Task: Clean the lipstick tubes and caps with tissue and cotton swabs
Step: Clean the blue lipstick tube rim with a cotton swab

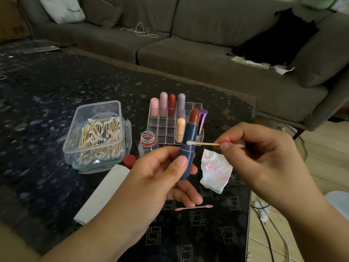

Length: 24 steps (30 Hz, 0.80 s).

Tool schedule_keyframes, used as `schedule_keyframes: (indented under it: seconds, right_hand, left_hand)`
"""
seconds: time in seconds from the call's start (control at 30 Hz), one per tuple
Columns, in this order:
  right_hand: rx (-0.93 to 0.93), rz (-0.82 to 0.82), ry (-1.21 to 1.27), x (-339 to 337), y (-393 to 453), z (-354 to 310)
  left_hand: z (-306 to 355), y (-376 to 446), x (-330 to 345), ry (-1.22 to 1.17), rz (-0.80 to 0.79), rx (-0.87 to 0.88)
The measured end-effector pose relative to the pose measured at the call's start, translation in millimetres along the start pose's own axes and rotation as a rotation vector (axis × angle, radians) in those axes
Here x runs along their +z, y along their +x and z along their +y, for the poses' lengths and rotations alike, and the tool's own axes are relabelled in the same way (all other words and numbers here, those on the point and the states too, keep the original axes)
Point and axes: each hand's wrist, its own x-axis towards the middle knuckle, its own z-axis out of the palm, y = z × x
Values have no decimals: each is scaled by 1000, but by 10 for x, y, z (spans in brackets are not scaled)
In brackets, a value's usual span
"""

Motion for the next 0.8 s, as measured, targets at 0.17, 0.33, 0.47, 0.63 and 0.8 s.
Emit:
schedule_keyframes:
  seconds: [0.17, 0.33, 0.47, 0.63, 0.8]
  right_hand:
    - [-7, 33, 19, -17, 16, -5]
    - [-13, -8, 29, -24, 4, -2]
    - [-8, 36, 42, -47, 18, 21]
    - [-20, 11, 43, -41, 12, 16]
    - [-21, 7, 40, -40, 17, 30]
  left_hand:
    - [-13, 7, -27, -71, -73, -18]
    - [-16, 6, -33, -145, -173, -76]
    - [-28, 21, -43, -240, -232, -120]
    - [-49, 42, -49, -327, -250, -129]
    - [-49, 63, -62, -380, -270, -143]
